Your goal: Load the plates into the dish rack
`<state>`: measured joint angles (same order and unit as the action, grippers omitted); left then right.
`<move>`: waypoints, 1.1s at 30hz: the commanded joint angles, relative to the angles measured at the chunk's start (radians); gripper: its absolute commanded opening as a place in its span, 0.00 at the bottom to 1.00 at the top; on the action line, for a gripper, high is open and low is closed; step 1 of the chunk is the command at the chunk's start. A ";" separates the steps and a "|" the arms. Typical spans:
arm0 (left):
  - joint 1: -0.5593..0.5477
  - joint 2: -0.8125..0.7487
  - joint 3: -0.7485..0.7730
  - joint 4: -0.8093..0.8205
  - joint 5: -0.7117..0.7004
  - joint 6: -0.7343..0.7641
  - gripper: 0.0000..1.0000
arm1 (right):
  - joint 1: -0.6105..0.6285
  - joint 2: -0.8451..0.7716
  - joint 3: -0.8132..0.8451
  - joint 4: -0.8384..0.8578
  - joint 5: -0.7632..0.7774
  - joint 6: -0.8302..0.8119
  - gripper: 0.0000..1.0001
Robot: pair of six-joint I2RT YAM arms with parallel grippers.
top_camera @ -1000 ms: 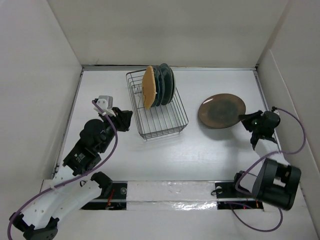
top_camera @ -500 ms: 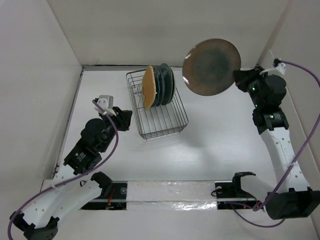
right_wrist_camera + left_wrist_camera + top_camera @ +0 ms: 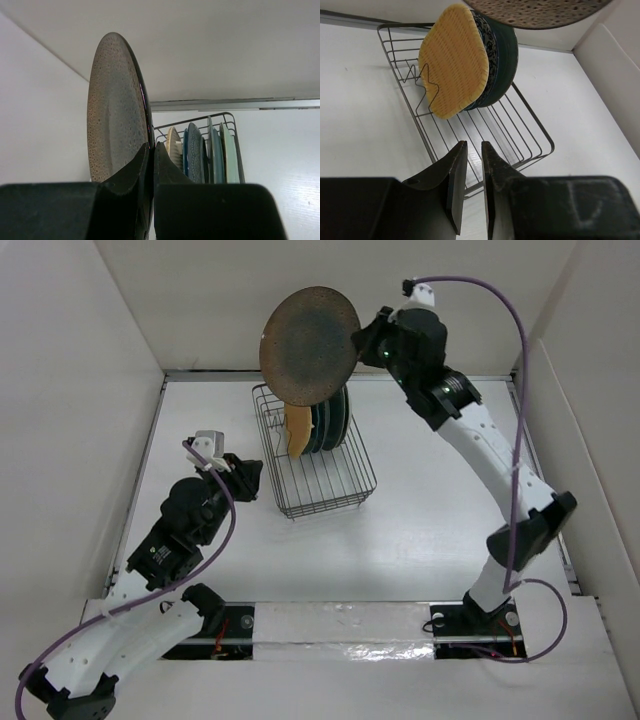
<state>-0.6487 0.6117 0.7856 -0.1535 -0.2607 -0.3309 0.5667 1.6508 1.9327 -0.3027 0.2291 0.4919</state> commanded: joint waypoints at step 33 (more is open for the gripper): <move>-0.006 -0.096 0.006 0.015 -0.087 -0.034 0.51 | 0.326 0.573 0.611 0.171 0.726 -0.639 0.00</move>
<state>-0.6487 0.5148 0.7856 -0.1631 -0.3481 -0.3611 0.8669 2.2635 2.4737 -0.4168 0.8310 -0.0444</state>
